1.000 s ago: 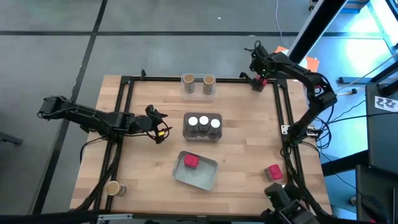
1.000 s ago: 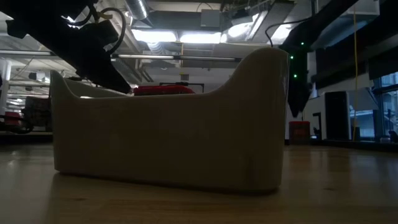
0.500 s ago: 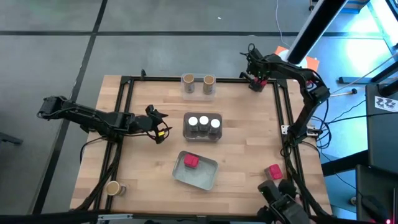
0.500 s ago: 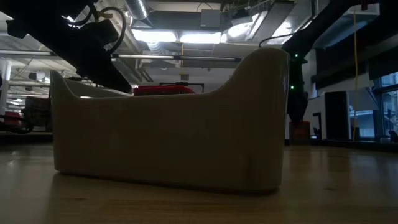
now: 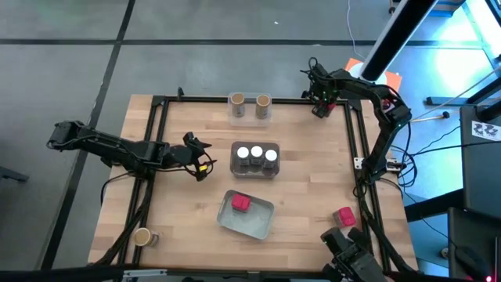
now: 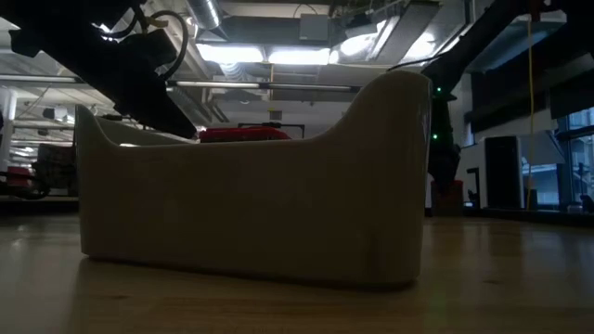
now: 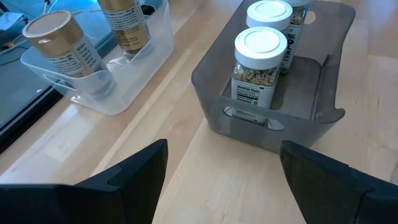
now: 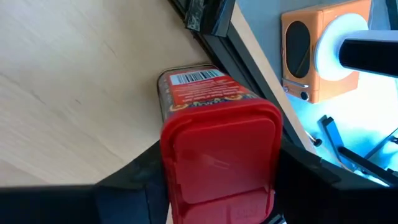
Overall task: Sort spices by type
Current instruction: Put the top red seasoning can into the gray bin
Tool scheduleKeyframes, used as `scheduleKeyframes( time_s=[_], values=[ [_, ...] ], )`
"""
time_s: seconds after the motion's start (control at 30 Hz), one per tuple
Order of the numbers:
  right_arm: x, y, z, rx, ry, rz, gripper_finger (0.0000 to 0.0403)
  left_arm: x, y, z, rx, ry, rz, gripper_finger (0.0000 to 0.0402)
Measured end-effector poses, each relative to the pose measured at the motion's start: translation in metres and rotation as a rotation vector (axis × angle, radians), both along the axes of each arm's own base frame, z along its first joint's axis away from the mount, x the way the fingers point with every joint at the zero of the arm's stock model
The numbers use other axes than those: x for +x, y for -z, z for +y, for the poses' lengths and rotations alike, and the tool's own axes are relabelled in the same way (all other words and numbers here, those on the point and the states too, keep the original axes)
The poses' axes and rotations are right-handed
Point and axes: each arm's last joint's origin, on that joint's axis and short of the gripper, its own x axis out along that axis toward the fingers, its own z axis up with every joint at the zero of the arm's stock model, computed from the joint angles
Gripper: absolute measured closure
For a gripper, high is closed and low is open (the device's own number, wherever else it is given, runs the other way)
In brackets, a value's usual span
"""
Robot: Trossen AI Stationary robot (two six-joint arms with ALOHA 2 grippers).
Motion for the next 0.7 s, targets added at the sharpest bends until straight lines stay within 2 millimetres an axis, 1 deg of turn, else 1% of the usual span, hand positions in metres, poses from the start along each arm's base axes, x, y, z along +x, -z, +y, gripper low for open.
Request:
scheduleKeyframes(
  time_s=[0.13, 0.27, 0.37, 0.47, 0.63, 0.7],
  values=[
    [0.008, -0.002, 0.007, -0.002, -0.029, 0.001, 0.0187, 0.0, 0.0, 0.0, -0.005, -0.003, -0.003, 0.0108],
    [0.024, -0.02, 0.028, -0.014, -0.104, -0.046, 0.0187, 0.0, 0.0, 0.0, -0.016, -0.01, -0.009, 0.0108],
    [0.038, -0.037, 0.05, -0.047, -0.146, -0.078, 0.0187, 0.0, 0.0, 0.0, -0.019, -0.012, -0.01, 0.0108],
    [0.049, -0.06, 0.076, -0.096, -0.196, -0.128, 0.0187, 0.0, 0.0, 0.0, -0.02, -0.012, -0.01, 0.0108],
    [0.06, -0.091, 0.122, -0.151, -0.26, -0.228, 0.0187, 0.001, 0.002, -0.001, -0.033, -0.018, -0.008, 0.0108],
    [0.064, -0.099, 0.14, -0.145, -0.285, -0.275, 0.0187, 0.002, 0.004, -0.001, -0.033, -0.017, 0.004, 0.0108]
  ],
)
